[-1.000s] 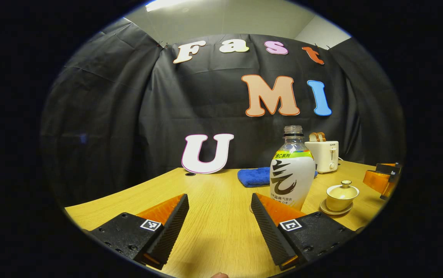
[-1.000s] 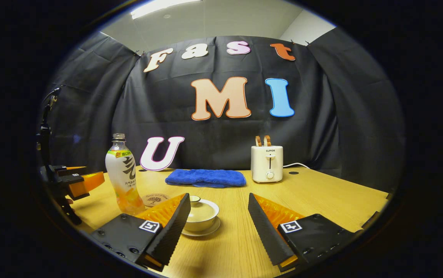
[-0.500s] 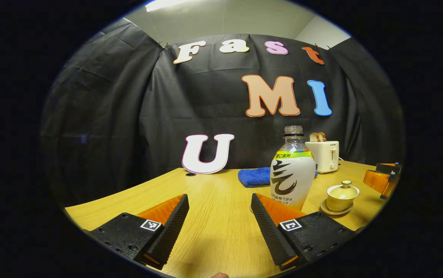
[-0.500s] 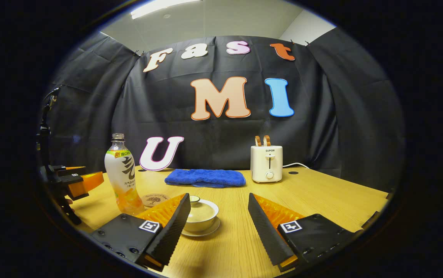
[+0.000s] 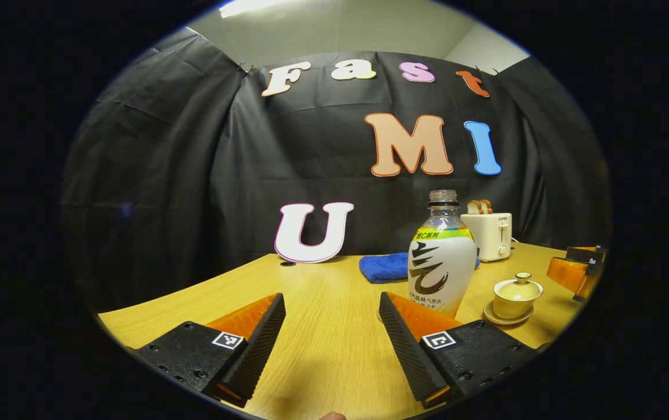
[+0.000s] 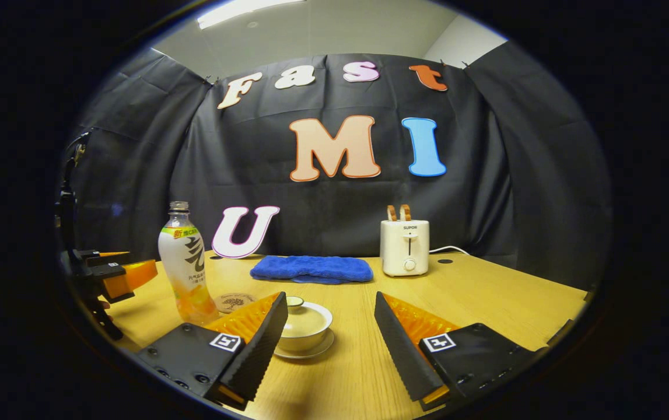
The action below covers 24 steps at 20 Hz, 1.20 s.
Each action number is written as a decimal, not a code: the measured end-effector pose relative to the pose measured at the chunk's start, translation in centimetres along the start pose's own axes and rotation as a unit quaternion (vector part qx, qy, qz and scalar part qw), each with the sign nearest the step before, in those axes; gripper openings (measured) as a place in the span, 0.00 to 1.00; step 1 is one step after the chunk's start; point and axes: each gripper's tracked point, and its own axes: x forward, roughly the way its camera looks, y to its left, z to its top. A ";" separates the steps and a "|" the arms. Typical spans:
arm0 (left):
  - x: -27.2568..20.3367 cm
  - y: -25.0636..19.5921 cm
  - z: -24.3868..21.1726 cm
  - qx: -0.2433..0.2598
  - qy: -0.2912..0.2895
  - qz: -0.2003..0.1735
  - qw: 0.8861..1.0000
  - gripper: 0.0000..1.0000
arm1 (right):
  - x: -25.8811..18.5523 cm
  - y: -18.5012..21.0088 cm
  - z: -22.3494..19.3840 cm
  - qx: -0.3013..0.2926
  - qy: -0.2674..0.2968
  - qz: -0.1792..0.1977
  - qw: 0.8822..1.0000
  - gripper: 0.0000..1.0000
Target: Open the teacup lid with one hand, grasp the water bottle and pour water into the teacup with the other hand; after pouring, place the water bottle on the coaster and then close the teacup lid.
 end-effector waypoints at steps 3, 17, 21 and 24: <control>0.0 0.1 0.0 -0.001 0.001 0.000 1.000 0.95 | 0.8 0.3 -0.7 0.012 0.024 0.012 1.000 0.96; 0.0 0.0 -0.1 -0.001 0.002 0.000 1.000 0.95 | 4.5 2.8 -0.8 0.002 0.063 0.054 0.996 0.95; 0.0 0.0 -0.1 -0.001 0.002 0.000 1.000 0.95 | 5.4 4.7 -0.8 -0.009 0.067 0.070 0.995 0.96; 0.0 0.0 -0.1 -0.002 0.002 0.000 1.000 0.95 | 5.6 4.9 -1.2 -0.018 0.076 0.067 0.995 0.83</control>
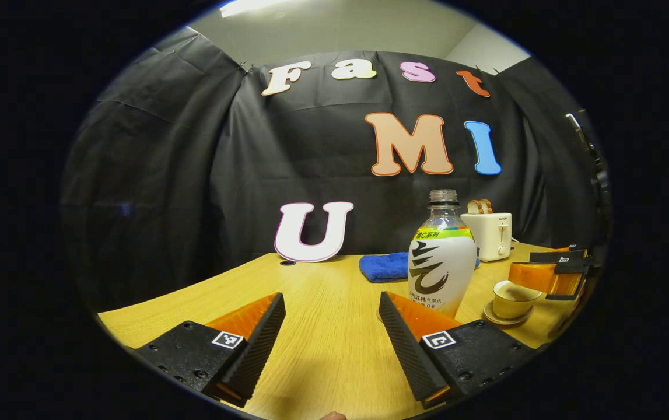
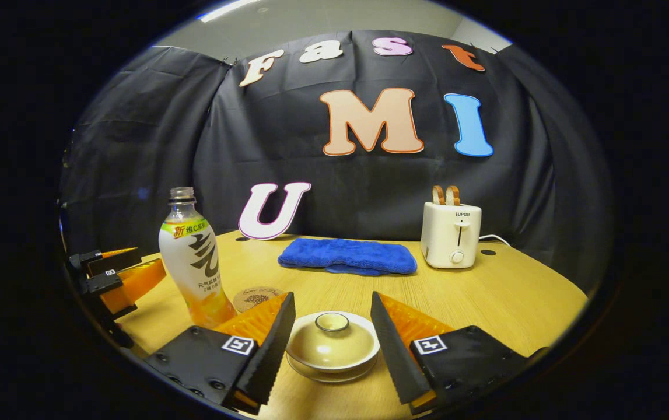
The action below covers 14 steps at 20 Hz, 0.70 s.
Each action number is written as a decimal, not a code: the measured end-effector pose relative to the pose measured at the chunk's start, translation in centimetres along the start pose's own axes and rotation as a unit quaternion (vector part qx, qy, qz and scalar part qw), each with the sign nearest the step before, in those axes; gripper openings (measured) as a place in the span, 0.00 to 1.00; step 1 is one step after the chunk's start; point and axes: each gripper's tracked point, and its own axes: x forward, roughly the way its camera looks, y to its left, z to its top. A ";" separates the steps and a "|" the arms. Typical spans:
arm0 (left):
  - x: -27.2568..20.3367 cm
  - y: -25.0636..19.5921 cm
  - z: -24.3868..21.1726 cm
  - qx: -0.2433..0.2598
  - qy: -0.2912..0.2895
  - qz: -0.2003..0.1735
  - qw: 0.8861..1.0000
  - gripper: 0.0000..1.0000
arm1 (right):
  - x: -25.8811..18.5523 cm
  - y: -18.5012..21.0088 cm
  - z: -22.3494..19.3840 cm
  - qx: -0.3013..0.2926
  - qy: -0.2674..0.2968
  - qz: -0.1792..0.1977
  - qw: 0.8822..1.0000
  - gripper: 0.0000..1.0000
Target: Open the teacup lid with one hand, grasp the water bottle and pour water into the teacup with the other hand; after pouring, place the water bottle on the coaster and then close the teacup lid.
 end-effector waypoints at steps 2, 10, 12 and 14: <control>-0.1 0.1 0.0 0.000 0.000 0.000 1.000 0.95 | 0.3 0.3 -0.8 -0.002 0.017 0.000 1.000 0.83; 0.0 0.2 0.0 0.000 0.000 0.004 1.000 0.95 | 0.5 -0.1 -1.4 -0.013 0.028 -0.014 0.999 0.37; 0.0 0.2 0.1 0.000 0.000 0.004 1.000 0.95 | 0.6 0.0 -1.5 -0.012 0.028 -0.010 0.999 0.34; 0.0 0.2 0.0 0.000 0.000 0.004 1.000 0.95 | 0.5 0.0 -1.6 -0.012 0.029 -0.008 0.999 0.32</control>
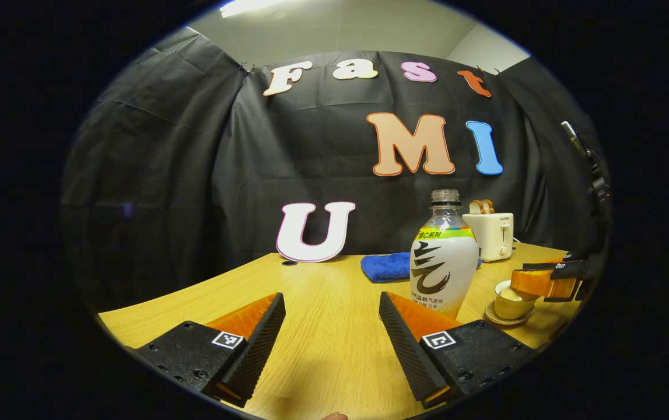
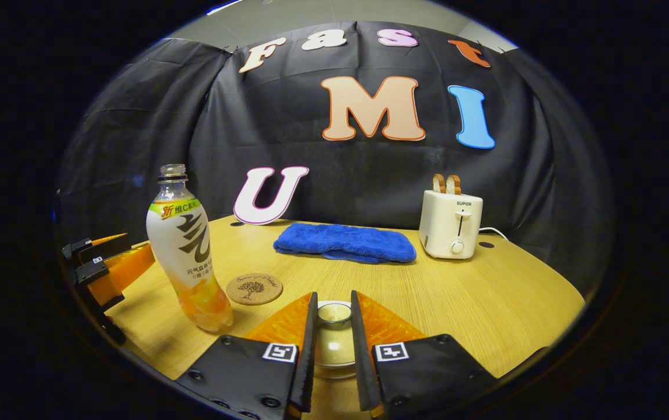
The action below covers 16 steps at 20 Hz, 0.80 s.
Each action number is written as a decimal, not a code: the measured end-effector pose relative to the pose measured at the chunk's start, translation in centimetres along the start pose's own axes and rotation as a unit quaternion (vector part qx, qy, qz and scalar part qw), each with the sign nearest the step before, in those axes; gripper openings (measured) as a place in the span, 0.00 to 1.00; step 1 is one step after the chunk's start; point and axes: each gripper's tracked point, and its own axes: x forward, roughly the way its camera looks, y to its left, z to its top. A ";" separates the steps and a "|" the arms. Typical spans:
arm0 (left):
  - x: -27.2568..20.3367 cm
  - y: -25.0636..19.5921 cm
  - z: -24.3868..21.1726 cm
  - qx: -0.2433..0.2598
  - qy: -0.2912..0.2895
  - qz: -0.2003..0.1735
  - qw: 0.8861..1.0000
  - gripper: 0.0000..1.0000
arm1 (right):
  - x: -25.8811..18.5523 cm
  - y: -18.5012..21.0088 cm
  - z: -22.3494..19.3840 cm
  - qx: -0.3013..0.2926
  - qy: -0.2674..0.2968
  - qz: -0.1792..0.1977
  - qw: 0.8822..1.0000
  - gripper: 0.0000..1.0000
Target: Open the teacup lid with one hand, grasp the water bottle and pour water into the teacup with the other hand; after pouring, place the water bottle on the coaster and then close the teacup lid.
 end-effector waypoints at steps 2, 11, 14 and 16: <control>0.0 0.0 0.0 0.000 0.000 0.000 1.000 0.95 | 0.0 0.1 0.1 -0.002 -0.002 0.003 1.000 0.32; 0.0 -0.1 0.0 -0.001 0.000 0.000 1.000 0.95 | -0.1 0.8 0.5 0.005 -0.014 0.019 1.000 0.34; -0.1 -0.5 0.0 -0.002 -0.001 -0.009 1.000 0.95 | -0.3 0.5 1.1 0.020 -0.021 0.020 0.999 0.34; -0.1 -0.8 0.0 -0.002 -0.001 -0.018 1.000 0.95 | -0.5 0.2 1.5 0.029 -0.026 0.019 0.999 0.34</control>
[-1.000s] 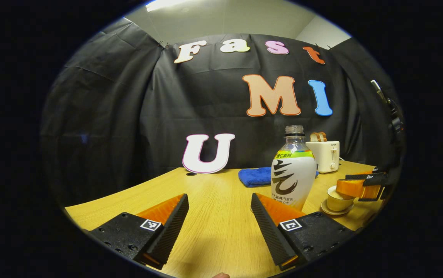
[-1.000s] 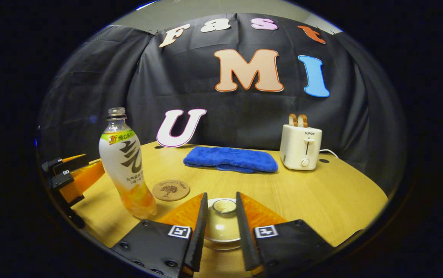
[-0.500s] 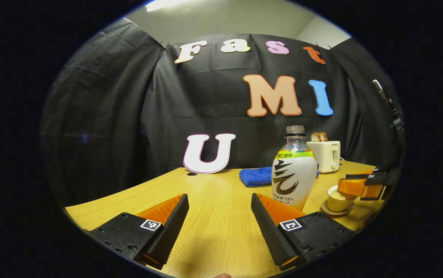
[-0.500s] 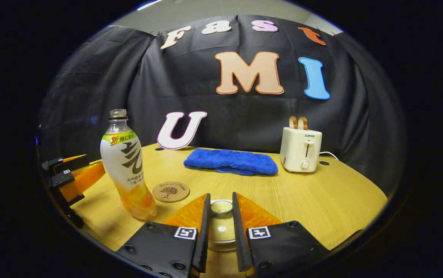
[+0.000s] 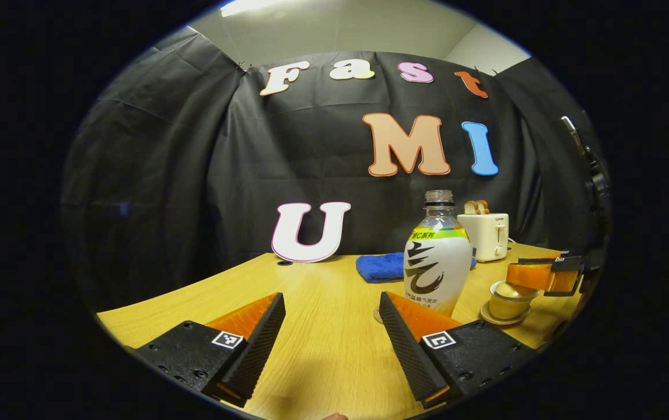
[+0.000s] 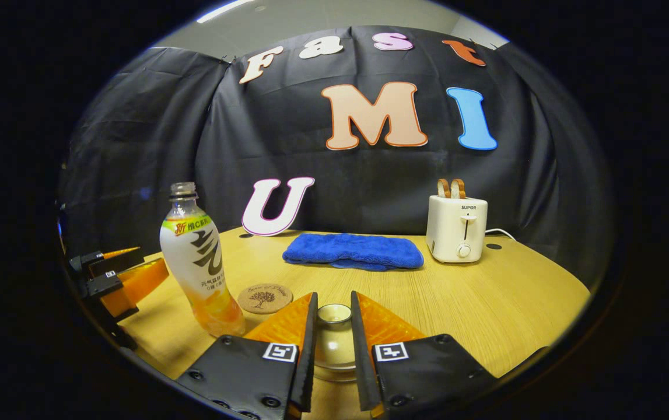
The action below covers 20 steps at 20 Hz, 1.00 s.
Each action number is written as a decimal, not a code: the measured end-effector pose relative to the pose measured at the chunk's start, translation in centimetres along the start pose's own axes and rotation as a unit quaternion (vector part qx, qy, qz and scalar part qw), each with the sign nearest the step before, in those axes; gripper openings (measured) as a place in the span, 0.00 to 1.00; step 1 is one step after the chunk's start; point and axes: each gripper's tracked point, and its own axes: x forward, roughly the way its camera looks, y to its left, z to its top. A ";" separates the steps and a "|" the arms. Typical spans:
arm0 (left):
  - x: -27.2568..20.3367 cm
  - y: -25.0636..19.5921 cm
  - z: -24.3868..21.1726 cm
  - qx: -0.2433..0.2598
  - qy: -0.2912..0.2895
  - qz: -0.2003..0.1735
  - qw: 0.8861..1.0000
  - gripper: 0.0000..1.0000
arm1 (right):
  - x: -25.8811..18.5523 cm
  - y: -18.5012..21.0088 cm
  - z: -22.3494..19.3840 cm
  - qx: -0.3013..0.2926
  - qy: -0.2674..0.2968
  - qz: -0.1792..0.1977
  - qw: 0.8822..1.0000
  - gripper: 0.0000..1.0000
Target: Open the teacup lid with one hand, grasp the water bottle and pour water into the teacup with the other hand; after pouring, place the water bottle on the coaster and then close the teacup lid.
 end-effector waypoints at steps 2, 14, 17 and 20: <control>0.0 -0.3 0.0 0.000 0.000 -0.007 1.000 0.95 | 0.1 -0.2 0.1 0.005 -0.001 0.000 1.000 0.34; -0.7 -2.0 0.3 -0.003 -0.006 -0.047 0.999 0.95 | -0.9 -1.4 1.7 0.038 -0.020 0.004 0.999 0.34; -1.2 -2.8 0.3 -0.005 -0.007 -0.067 0.998 0.95 | -1.3 -2.1 2.1 0.038 -0.025 -0.001 0.999 0.34; -2.0 -4.1 0.2 -0.009 -0.003 -0.094 0.996 0.95 | -1.6 -2.7 2.3 0.040 -0.028 -0.005 0.999 0.31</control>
